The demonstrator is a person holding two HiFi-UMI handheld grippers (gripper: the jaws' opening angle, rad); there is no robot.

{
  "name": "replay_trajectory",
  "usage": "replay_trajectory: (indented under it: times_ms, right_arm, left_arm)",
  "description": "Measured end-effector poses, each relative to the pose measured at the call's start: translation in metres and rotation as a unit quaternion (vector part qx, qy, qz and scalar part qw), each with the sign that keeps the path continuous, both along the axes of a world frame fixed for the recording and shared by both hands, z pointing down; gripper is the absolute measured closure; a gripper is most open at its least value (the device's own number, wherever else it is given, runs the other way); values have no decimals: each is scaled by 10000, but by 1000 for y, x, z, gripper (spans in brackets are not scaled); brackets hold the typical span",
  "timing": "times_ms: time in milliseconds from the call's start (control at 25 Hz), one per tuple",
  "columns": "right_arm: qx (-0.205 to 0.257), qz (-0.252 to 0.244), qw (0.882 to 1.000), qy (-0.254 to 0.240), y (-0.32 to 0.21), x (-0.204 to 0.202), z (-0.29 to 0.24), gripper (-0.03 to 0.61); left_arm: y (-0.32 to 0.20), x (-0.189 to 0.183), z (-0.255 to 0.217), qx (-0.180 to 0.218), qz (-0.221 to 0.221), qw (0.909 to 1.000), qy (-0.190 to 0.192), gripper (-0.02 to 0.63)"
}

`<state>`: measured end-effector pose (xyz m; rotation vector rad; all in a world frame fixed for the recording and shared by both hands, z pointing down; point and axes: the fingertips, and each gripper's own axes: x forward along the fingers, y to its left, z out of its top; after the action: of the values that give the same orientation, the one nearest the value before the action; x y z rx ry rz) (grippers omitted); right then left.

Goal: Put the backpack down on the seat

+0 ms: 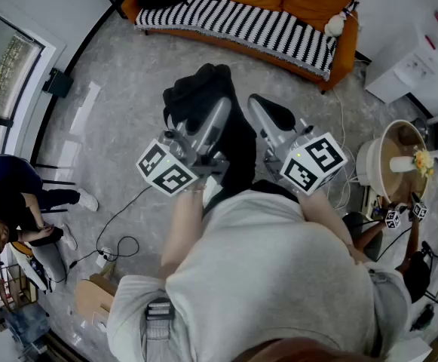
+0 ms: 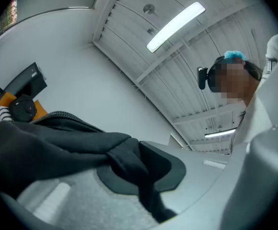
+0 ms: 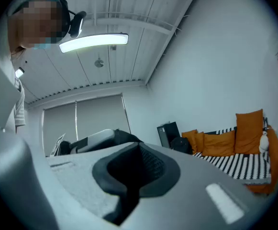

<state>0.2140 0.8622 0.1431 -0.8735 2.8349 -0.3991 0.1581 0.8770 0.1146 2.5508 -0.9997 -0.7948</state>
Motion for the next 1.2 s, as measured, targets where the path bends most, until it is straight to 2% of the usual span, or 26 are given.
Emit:
replay_trajectory:
  times_ms: [440, 640, 960, 1200]
  right_arm:
    - [111, 144, 9998, 99, -17, 23, 2, 575]
    - [94, 236, 9997, 3, -19, 34, 1, 575]
    - [9, 71, 9998, -187, -26, 49, 3, 575]
    - [-47, -354, 9991, -244, -17, 54, 14, 575]
  left_arm:
    - [-7, 28, -7, 186, 303, 9994, -33, 597]
    - [-10, 32, -9, 201, 240, 9995, -6, 597]
    - [-14, 54, -1, 208, 108, 9996, -160, 597]
    - [-12, 68, 16, 53, -22, 9999, -91, 597]
